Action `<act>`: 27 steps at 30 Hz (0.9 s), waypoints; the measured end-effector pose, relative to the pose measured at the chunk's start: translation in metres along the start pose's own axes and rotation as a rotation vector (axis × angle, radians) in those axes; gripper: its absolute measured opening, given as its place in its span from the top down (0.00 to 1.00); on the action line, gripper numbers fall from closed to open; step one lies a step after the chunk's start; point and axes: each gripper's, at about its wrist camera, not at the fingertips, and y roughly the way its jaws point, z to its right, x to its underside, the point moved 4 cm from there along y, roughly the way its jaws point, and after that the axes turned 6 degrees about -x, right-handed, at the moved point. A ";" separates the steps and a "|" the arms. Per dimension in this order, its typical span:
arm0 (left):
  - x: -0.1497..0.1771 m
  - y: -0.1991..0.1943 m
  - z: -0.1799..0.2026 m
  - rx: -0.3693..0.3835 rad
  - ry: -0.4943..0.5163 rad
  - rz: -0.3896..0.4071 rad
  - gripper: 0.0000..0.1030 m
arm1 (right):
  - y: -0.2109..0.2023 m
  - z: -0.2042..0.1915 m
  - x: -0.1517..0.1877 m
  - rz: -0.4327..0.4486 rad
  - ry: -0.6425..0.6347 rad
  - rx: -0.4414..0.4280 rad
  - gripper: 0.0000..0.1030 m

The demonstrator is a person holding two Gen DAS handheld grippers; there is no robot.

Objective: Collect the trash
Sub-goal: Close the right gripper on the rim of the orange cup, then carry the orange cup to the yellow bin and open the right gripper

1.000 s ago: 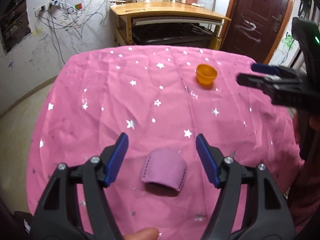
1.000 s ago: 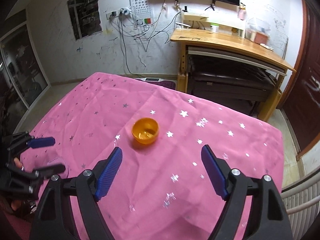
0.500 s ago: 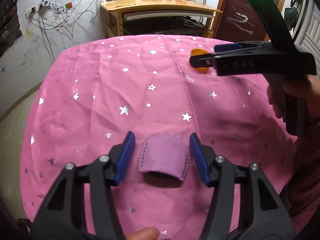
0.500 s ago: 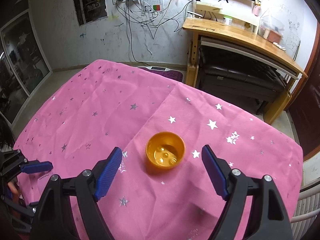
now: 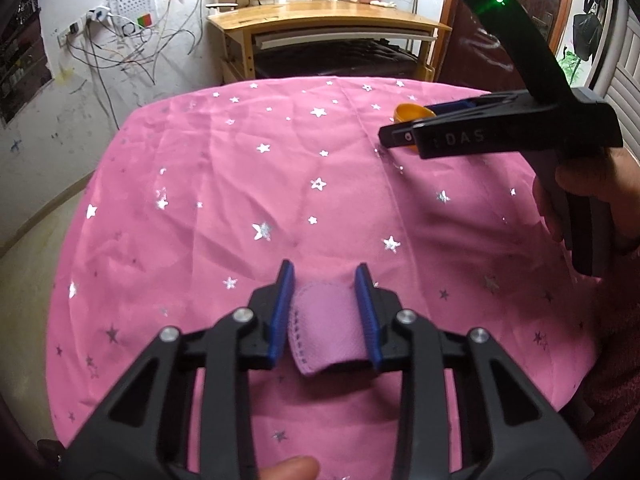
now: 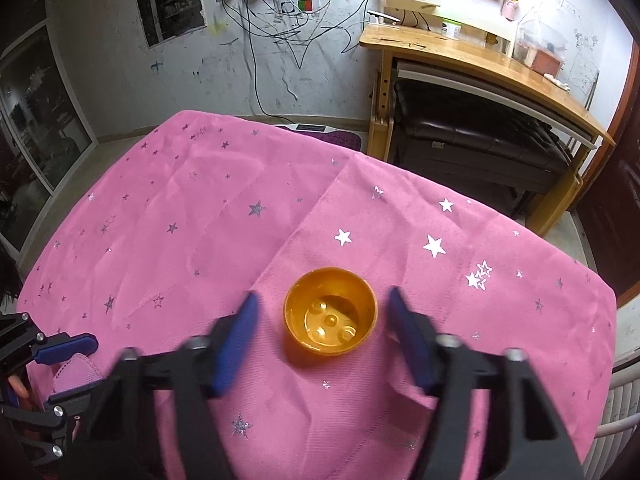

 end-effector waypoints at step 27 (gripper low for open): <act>-0.011 -0.035 0.042 -0.073 0.047 0.063 0.73 | -0.108 0.042 0.044 0.209 0.104 0.012 0.65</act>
